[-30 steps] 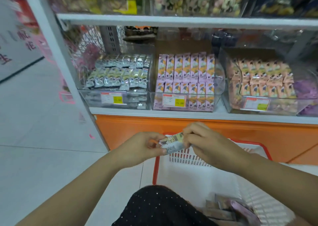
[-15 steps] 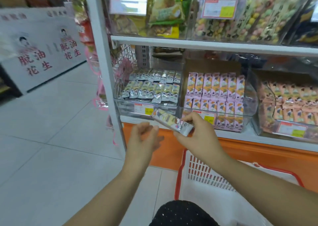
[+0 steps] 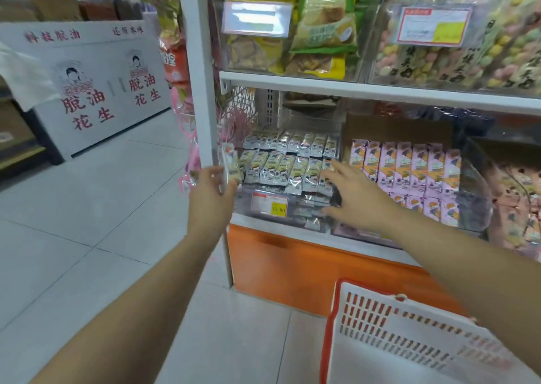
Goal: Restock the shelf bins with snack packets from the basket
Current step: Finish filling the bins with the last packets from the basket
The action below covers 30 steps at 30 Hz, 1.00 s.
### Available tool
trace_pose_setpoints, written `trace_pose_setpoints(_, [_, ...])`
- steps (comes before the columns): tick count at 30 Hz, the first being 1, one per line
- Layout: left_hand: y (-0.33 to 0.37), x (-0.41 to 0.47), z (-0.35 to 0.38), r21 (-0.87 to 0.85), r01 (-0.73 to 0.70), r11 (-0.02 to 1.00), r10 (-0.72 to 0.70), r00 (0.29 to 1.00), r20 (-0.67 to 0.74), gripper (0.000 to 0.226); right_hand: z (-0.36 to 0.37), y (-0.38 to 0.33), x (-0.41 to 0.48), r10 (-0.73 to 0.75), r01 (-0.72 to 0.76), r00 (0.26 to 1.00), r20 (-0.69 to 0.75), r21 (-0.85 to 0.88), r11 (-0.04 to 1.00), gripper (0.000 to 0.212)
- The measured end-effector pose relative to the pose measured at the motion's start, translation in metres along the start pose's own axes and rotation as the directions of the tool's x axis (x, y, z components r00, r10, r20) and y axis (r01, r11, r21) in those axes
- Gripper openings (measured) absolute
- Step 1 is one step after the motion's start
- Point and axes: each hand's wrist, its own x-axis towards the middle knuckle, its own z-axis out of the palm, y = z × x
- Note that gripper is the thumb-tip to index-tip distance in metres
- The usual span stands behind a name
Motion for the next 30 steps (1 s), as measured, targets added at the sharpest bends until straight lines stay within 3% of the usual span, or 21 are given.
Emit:
trace_pose_setpoints(3, [0.0,0.041,0.006,0.257,-0.103,0.961,0.112,0.993,-0.021,0.034,0.011,0.01,0.013,0.024,-0.021,0.999,0.038,-0.069,0.997,0.082])
trace_pose_setpoints(8, [-0.002,0.078,0.024,0.636,-0.195,0.747,0.189,0.979,0.079,0.037,0.03,0.008,0.014,0.055,-0.058,0.997,-0.057,-0.045,0.997,0.082])
trace_pose_setpoints(15, [0.014,0.089,0.032,0.868,-0.289,0.403,0.192,0.954,0.229,0.044,0.029,0.012,0.014,0.044,-0.044,0.997,-0.061,0.001,0.999,0.08])
trace_pose_setpoints(18, [0.017,0.094,0.03,0.917,-0.337,0.214,0.226,0.93,0.289,0.041,0.03,0.011,0.014,0.05,-0.049,0.996,-0.071,0.025,0.998,0.079])
trace_pose_setpoints(20, [0.016,0.093,0.032,0.924,-0.354,0.143,0.223,0.921,0.318,0.039,0.03,0.012,0.014,0.05,-0.048,0.996,-0.073,0.034,0.998,0.079])
trace_pose_setpoints(25, [0.012,0.091,0.035,0.94,-0.338,0.049,0.158,0.932,0.327,0.036,0.029,0.013,0.013,0.039,-0.037,0.997,-0.062,0.035,0.999,0.078])
trace_pose_setpoints(27, [0.01,0.089,0.035,0.939,-0.339,0.061,0.123,0.936,0.33,0.035,0.029,0.013,0.013,0.042,-0.04,0.997,-0.058,0.032,0.999,0.078])
trace_pose_setpoints(30, [0.007,0.088,0.034,0.911,-0.387,0.146,0.202,0.913,0.355,0.039,0.03,0.013,0.014,0.045,-0.043,0.998,-0.052,0.032,0.999,0.078])
